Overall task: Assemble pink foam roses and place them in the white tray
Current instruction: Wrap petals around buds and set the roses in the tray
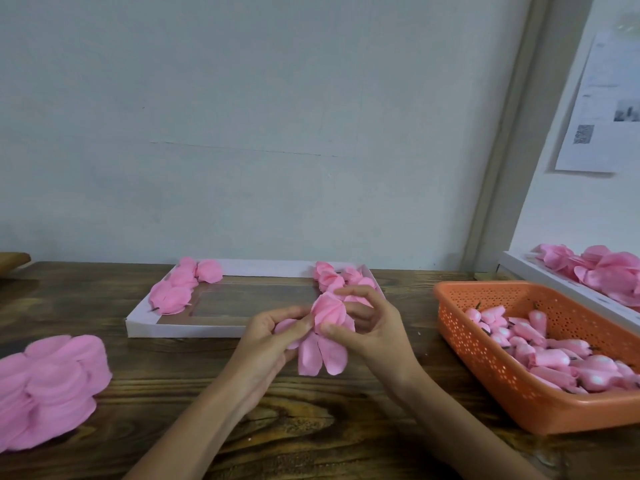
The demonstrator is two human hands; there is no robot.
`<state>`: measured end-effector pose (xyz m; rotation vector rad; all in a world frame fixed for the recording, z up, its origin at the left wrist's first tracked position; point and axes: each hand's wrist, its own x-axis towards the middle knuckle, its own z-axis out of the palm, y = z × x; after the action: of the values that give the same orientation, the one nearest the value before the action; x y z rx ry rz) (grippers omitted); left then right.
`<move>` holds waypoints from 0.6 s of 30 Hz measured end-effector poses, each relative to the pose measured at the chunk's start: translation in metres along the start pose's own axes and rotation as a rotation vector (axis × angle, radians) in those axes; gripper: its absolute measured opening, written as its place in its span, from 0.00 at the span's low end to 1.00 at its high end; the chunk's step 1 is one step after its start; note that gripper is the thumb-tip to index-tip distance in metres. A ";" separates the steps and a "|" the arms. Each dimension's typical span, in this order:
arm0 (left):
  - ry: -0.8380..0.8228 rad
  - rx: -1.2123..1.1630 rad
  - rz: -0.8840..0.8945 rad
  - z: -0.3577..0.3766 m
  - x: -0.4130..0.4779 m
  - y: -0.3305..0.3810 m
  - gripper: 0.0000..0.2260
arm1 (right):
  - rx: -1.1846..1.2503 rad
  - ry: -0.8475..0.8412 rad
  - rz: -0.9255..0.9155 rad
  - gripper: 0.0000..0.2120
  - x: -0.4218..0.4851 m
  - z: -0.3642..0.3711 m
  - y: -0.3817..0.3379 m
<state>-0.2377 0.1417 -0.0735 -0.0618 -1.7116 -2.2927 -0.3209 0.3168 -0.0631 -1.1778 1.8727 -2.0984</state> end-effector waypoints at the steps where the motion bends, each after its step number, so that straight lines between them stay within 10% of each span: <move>1: -0.005 0.002 0.002 -0.001 0.000 0.000 0.14 | 0.007 0.009 0.003 0.27 0.000 0.000 0.000; 7: -0.020 0.023 0.005 -0.003 0.002 -0.001 0.20 | -0.004 -0.063 -0.031 0.08 0.000 0.002 0.000; 18: 0.416 0.088 0.037 0.009 -0.005 -0.004 0.17 | -0.022 -0.107 0.010 0.14 0.000 -0.003 0.002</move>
<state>-0.2348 0.1520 -0.0760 0.3715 -1.5717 -2.0201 -0.3234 0.3186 -0.0644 -1.2556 1.8549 -1.9735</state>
